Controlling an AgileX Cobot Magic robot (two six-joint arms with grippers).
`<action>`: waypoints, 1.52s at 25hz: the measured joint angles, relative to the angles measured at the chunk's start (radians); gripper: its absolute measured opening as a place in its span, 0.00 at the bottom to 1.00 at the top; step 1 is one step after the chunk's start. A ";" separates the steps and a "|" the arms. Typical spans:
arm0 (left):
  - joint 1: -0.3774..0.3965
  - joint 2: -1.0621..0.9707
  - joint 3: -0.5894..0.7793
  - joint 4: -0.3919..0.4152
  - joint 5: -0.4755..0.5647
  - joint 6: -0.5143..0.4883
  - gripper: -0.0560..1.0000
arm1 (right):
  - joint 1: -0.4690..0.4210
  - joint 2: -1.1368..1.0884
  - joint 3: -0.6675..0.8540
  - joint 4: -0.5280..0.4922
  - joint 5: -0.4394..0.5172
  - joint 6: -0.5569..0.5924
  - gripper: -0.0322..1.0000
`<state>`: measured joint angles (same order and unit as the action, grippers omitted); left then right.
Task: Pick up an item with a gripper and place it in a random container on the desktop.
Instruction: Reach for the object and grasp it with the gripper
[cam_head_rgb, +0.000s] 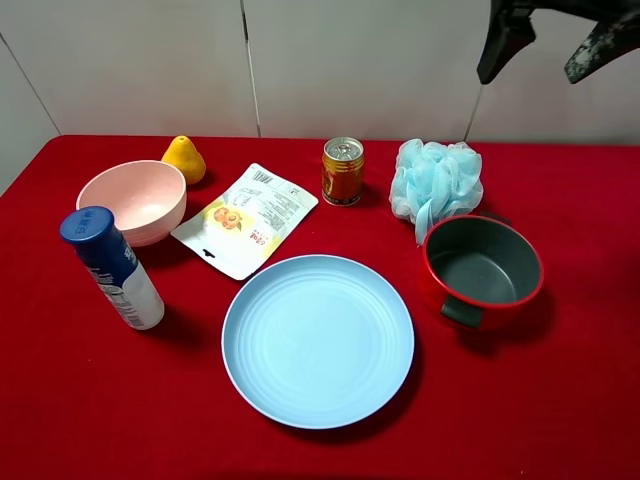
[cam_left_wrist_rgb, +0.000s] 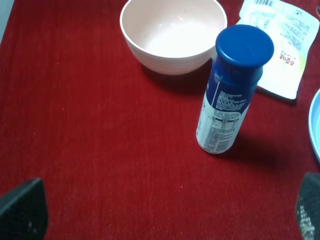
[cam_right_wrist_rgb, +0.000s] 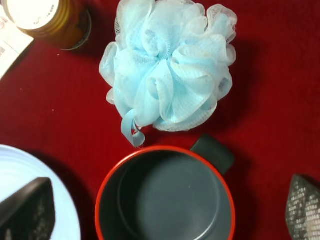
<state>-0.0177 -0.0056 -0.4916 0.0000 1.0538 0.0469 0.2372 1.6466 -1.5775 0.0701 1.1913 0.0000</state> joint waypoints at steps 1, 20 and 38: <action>0.000 0.000 0.000 0.000 0.000 0.000 1.00 | 0.000 0.017 -0.011 0.000 0.002 0.000 0.70; 0.000 0.000 0.000 0.000 0.000 0.000 1.00 | 0.000 0.359 -0.170 0.098 -0.008 -0.080 0.70; 0.000 0.000 0.000 0.000 0.000 0.000 1.00 | 0.000 0.562 -0.173 0.048 -0.162 -0.093 0.70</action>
<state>-0.0177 -0.0056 -0.4916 0.0000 1.0538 0.0469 0.2372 2.2081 -1.7501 0.1177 1.0292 -0.0932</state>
